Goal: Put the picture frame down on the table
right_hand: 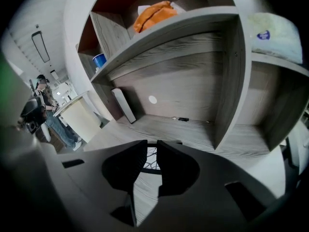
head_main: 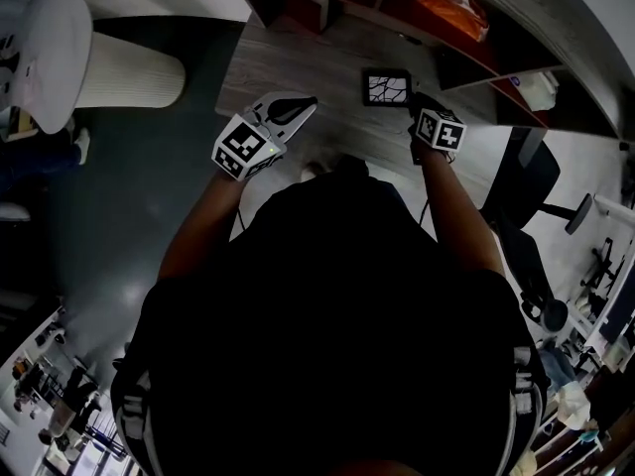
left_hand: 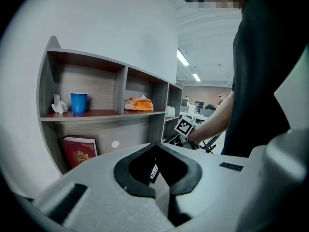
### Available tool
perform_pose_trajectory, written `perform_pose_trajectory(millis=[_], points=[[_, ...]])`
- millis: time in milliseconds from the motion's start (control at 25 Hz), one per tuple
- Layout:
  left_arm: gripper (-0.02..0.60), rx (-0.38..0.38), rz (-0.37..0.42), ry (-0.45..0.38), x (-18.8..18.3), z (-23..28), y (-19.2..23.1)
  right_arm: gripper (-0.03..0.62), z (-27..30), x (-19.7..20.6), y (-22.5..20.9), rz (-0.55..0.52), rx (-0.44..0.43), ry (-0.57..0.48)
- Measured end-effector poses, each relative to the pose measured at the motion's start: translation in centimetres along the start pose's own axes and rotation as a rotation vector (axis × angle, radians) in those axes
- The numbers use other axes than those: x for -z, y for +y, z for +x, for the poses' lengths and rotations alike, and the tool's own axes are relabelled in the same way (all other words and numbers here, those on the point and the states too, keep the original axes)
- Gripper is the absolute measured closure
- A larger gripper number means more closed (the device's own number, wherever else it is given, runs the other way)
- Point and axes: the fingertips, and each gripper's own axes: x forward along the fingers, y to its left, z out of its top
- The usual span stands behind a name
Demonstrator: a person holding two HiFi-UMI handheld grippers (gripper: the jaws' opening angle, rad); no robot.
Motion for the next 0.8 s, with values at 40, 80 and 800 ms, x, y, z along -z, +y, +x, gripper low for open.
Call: perform_pose_trajectory(millis=[40, 80, 800], points=[[0.565, -0.001, 0.003, -0.003, -0.1, -0.2, -0.1, 0.531, -0.5, -0.3, 0.3, 0.008, 0.001, -0.012], [0.565, -0.001, 0.005, -0.005, 0.0, -0.5, -0.3, 0.534, -0.9, -0.5, 0.6, 0.013, -0.001, -0.022], [0.565, 0.061, 0.008, -0.018, 0.5, -2.4, -4.3, 0.572, -9.8, -3.8, 6.6, -0.018, -0.088, -0.212]])
